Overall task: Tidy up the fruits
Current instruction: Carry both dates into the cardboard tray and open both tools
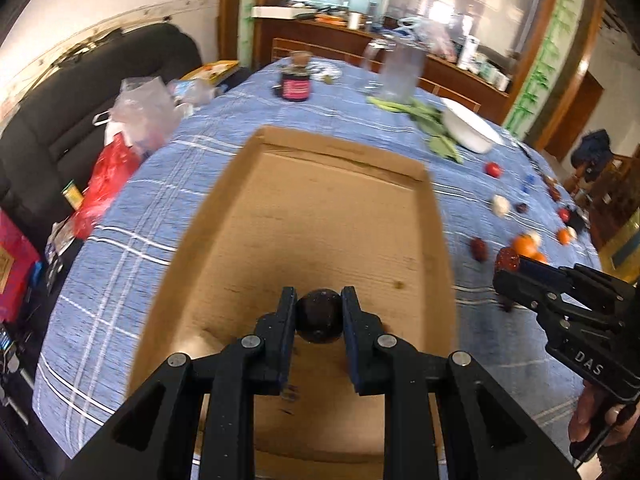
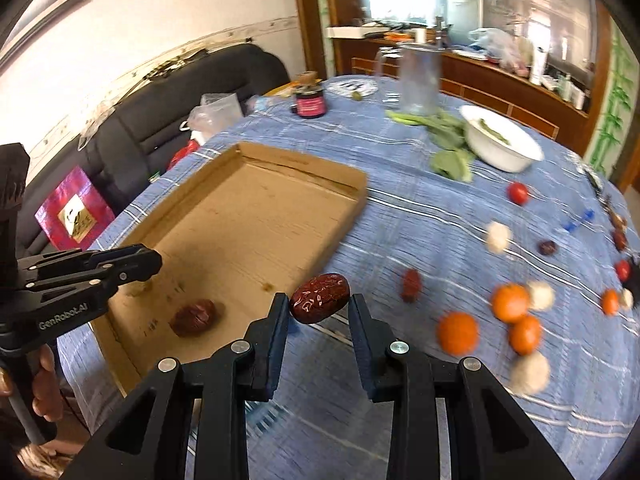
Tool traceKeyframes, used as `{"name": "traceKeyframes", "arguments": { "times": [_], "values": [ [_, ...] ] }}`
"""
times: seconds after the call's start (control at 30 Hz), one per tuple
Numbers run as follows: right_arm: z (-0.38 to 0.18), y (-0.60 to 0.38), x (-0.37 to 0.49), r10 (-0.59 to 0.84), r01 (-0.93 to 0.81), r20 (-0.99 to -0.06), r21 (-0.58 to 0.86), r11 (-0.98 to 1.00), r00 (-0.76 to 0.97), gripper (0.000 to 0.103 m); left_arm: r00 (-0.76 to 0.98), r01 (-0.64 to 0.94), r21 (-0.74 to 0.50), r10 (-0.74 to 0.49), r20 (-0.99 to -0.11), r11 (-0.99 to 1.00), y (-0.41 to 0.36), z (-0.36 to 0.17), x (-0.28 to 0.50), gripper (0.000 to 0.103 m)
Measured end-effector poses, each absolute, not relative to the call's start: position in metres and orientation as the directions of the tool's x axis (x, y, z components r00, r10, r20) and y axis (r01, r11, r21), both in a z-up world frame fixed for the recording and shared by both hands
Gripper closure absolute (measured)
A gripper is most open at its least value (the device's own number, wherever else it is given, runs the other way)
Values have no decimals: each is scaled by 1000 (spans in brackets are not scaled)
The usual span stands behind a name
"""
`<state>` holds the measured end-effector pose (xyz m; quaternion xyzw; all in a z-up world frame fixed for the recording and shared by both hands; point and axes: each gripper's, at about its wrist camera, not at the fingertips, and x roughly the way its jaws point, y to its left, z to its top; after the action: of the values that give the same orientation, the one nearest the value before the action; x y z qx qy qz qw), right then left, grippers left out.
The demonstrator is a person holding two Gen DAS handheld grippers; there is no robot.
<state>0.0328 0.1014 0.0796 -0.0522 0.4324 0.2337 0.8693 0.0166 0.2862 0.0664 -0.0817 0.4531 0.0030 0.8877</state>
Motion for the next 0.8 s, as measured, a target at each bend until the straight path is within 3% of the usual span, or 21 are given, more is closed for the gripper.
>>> {"name": "traceKeyframes", "arguments": {
  "times": [0.8],
  "values": [
    [24, 191, 87, 365, -522, -848, 127, 844, 384, 69, 504, -197, -90, 22, -863, 976, 338, 23, 63, 81]
  ]
}}
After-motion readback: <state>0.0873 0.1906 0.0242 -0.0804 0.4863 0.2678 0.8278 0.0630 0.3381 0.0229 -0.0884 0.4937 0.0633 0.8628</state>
